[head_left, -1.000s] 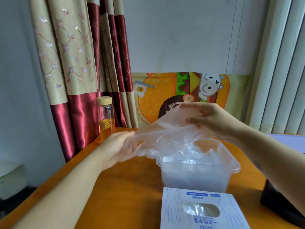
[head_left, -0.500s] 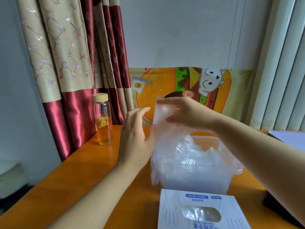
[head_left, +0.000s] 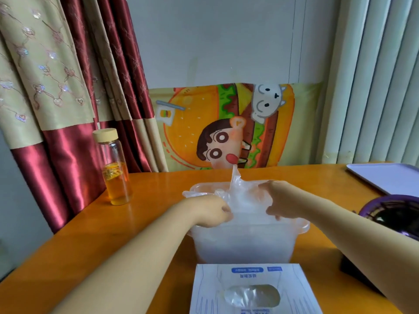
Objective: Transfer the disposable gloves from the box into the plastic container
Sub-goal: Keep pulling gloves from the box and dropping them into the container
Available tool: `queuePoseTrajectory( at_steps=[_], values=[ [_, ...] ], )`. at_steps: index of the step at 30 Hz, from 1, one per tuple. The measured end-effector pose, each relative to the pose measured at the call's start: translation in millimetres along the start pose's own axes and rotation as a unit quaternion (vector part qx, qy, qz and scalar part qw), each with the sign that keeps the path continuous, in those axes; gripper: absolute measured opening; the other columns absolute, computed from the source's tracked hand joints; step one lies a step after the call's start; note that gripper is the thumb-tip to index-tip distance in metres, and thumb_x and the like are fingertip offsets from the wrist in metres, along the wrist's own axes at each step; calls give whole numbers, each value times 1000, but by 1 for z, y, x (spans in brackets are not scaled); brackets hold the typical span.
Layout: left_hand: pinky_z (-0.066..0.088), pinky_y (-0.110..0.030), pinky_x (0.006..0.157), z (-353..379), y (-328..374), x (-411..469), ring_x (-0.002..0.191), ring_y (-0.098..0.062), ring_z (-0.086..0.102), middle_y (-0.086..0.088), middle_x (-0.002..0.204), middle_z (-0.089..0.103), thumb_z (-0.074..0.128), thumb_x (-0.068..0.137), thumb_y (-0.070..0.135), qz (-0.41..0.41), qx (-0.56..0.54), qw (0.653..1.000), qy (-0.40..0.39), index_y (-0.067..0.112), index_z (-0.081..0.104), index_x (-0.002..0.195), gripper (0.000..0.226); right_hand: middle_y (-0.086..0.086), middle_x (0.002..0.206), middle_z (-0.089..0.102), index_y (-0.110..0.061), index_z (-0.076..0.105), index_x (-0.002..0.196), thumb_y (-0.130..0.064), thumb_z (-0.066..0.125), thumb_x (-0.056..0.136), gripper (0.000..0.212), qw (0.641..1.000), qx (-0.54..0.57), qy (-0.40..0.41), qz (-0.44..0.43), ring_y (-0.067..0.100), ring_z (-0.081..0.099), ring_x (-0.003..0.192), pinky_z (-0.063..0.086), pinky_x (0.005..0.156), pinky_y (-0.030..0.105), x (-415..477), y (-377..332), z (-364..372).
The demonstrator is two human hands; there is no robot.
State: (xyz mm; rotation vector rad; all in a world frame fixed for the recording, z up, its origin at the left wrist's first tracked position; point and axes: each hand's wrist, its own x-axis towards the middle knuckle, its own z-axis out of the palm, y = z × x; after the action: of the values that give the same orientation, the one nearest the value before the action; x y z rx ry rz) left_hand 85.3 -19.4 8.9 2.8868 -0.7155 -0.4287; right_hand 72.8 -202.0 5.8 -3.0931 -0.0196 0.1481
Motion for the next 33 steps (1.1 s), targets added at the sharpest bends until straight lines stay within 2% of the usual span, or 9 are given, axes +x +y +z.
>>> queuePoseTrajectory(
  at_steps=[8,14,17,19,21,24,26,30,33],
  values=[
    [29,-33,112,-7,6,30,140,-19,31,6,155,30,43,100,35,-21,73,992,-101,30,39,145,46,7,119,60,-12,49,135,-19,71,84,56,994,-108,-23,18,23,61,101,52,81,28,2,1,-7],
    [39,-36,106,8,3,49,132,-24,41,0,150,39,56,93,34,-34,74,983,-162,34,34,146,58,4,120,48,-22,59,121,-24,64,88,33,968,-180,168,-45,22,57,99,40,80,30,-9,-7,-14],
    [45,-30,88,11,5,54,115,-25,49,-1,148,38,54,95,29,-32,86,981,-171,37,34,145,55,-2,124,56,-24,54,130,-30,68,86,47,986,-43,20,-161,19,57,106,47,89,28,4,-24,-6],
    [42,-29,86,13,6,55,119,-26,47,-1,151,35,48,97,18,-30,110,979,-166,36,34,146,54,3,129,56,-19,41,141,-28,69,85,63,984,-47,-87,-147,21,60,106,51,89,30,20,-22,6],
    [40,-29,93,16,5,56,131,-25,41,-1,153,33,40,98,11,-21,128,978,-165,32,32,148,55,11,130,53,-10,36,143,-26,70,84,70,985,-50,-143,-79,22,63,93,57,65,23,28,-11,14],
    [31,-32,107,24,2,58,139,-26,31,0,158,24,32,102,11,-16,160,973,-165,27,25,151,53,13,123,58,-4,41,137,-37,72,81,73,979,-73,-183,-43,19,59,82,41,36,11,31,-3,22],
    [27,-34,110,28,0,61,141,-27,26,0,159,18,29,104,13,-14,178,970,-166,25,22,153,51,12,129,53,-7,36,140,-39,69,83,73,975,-85,-199,-43,20,58,90,45,43,13,35,-4,28],
    [25,-37,112,28,-1,62,142,-26,27,-2,159,20,32,103,14,-8,184,965,-189,20,23,153,51,10,143,40,-12,23,147,-36,63,88,75,972,-91,-215,-37,27,47,123,47,91,31,38,-8,35],
    [33,-38,112,20,-2,55,138,-26,36,-7,153,34,38,101,17,-18,142,972,-186,12,33,148,48,9,144,39,-16,13,151,-38,69,83,91,976,-53,-209,-30,27,50,120,48,89,31,34,-5,29]
  ],
)
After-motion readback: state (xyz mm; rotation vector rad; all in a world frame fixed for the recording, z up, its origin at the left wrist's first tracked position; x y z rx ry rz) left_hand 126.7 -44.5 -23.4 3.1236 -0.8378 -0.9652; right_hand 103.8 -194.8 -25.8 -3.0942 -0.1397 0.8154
